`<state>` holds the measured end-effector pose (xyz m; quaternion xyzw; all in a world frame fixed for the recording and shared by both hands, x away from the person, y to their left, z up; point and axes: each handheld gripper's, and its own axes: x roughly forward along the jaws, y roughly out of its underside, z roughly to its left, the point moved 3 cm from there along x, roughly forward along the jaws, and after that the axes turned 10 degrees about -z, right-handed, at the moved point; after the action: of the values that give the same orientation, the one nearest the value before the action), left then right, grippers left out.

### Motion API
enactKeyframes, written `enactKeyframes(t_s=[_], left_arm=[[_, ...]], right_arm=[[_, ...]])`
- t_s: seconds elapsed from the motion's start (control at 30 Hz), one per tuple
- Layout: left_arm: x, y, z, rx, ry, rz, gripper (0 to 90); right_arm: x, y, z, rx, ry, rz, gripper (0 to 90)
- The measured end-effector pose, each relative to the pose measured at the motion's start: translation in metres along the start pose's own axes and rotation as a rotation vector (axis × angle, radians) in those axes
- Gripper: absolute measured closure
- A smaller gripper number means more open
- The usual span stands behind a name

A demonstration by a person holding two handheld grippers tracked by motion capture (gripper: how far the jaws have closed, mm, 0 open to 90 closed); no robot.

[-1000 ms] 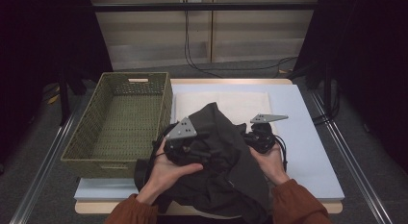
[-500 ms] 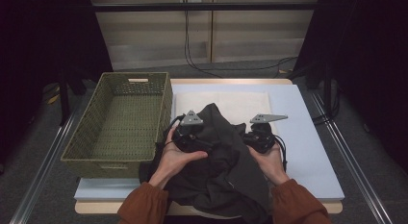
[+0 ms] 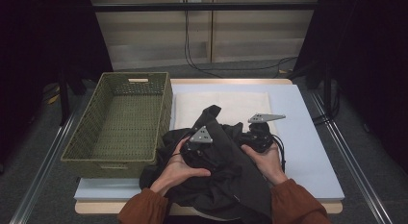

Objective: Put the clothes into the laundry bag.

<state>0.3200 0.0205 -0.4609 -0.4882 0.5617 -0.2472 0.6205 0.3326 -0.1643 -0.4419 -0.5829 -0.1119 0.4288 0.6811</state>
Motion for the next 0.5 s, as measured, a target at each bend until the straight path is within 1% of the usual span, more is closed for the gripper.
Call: enactKeyframes(t_s=[0.07,0.13,0.17,0.2,0.23,0.3,0.37,0.4,0.47,0.5], left_arm=[[0.006,0.006,-0.002,0.02,-0.008,0.038,7.6],[0.012,0.009,-0.002,0.021,-0.033,0.094,11.0],[0.014,0.009,-0.001,0.033,-0.04,0.105,15.3],[0.014,0.009,0.0,0.022,-0.051,0.109,21.2],[0.013,0.01,0.001,0.006,-0.052,0.113,27.3],[0.011,0.01,0.001,0.022,-0.064,0.114,40.2],[0.008,0.008,0.0,0.036,-0.079,0.1,53.0],[0.005,0.007,-0.002,0.032,-0.082,0.087,58.9],[-0.001,0.002,-0.004,0.015,-0.093,0.045,65.0],[-0.005,-0.001,-0.004,0.012,-0.088,0.033,67.5]], right_arm=[[0.002,0.0,0.001,-0.002,0.002,0.005,89.3],[0.004,0.002,0.002,-0.006,0.001,0.017,89.3],[0.006,0.003,0.002,-0.014,0.006,0.022,89.3],[0.007,0.004,0.002,-0.016,0.008,0.032,89.3],[0.007,0.004,0.002,-0.016,0.009,0.033,89.3],[0.007,0.005,0.002,-0.015,0.014,0.037,89.3],[0.007,0.005,0.001,-0.008,0.014,0.035,89.3],[0.006,0.004,0.0,-0.013,0.012,0.029,89.3],[0.004,0.003,0.0,0.0,0.014,0.018,89.3],[0.003,0.002,-0.001,-0.004,0.011,0.014,89.3]])
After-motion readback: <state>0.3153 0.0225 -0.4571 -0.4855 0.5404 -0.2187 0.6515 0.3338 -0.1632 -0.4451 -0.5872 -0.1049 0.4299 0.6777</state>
